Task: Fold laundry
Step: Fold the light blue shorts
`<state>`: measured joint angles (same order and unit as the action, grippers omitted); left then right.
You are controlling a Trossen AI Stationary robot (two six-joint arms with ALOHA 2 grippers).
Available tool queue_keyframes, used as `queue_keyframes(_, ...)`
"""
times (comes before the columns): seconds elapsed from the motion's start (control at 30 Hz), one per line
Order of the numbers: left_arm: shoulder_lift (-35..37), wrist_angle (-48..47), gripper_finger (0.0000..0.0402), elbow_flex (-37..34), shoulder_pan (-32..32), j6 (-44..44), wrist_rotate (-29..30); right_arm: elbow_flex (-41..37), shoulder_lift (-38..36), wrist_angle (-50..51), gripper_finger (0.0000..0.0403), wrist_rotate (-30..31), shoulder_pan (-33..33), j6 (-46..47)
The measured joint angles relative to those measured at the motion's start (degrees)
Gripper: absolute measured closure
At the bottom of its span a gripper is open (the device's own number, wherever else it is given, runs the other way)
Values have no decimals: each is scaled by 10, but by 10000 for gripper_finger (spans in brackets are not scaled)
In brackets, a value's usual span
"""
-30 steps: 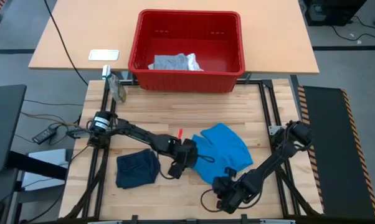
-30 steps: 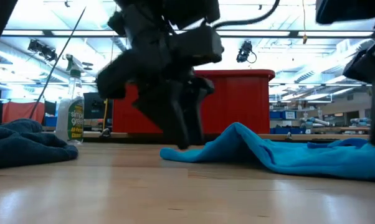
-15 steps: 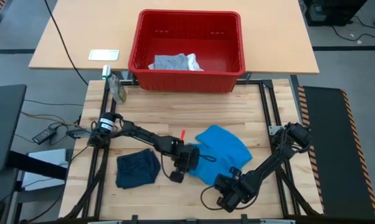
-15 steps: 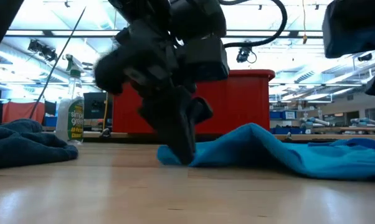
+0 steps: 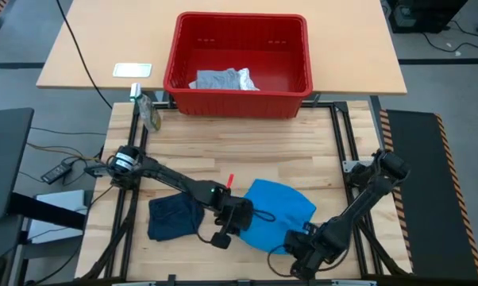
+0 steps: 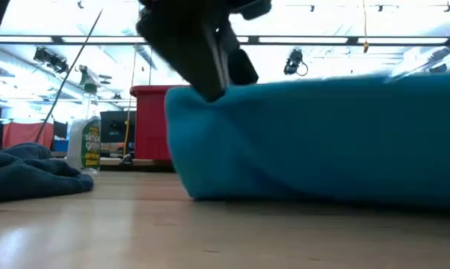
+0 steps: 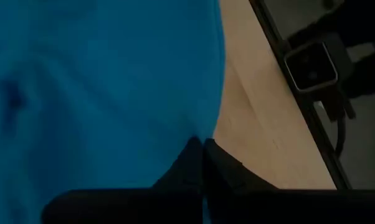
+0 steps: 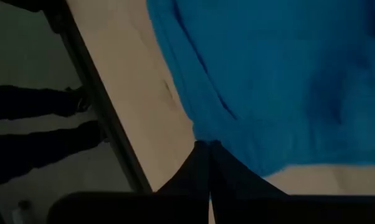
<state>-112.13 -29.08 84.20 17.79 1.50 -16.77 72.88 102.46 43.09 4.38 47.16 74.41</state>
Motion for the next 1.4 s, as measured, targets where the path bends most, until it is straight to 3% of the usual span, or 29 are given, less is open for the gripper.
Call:
queue_keyframes(0.33, 4, -37, 401, 98, -68, -30, 133, 0, -64, 204, 401, 88, -4, 131)
queue_keyframes(0.63, -5, -33, 401, 99, -162, -24, 138, -21, -85, 344, 402, 116, -69, 183)
queue_keyframes(0.83, -44, 59, 382, 99, -210, -26, 137, -116, -83, 283, 402, 76, -115, 187)
queue_keyframes(1.07, -69, 80, 338, 99, -222, -26, 134, -176, -92, 244, 383, 47, -126, 185)
queue_keyframes(1.3, -67, 41, 297, 99, -229, 33, 132, -177, -110, 297, 326, 47, -128, 220)
queue_keyframes(1.4, -55, 47, 288, 99, -228, 87, 91, -177, -126, 299, 295, 58, -128, 221)
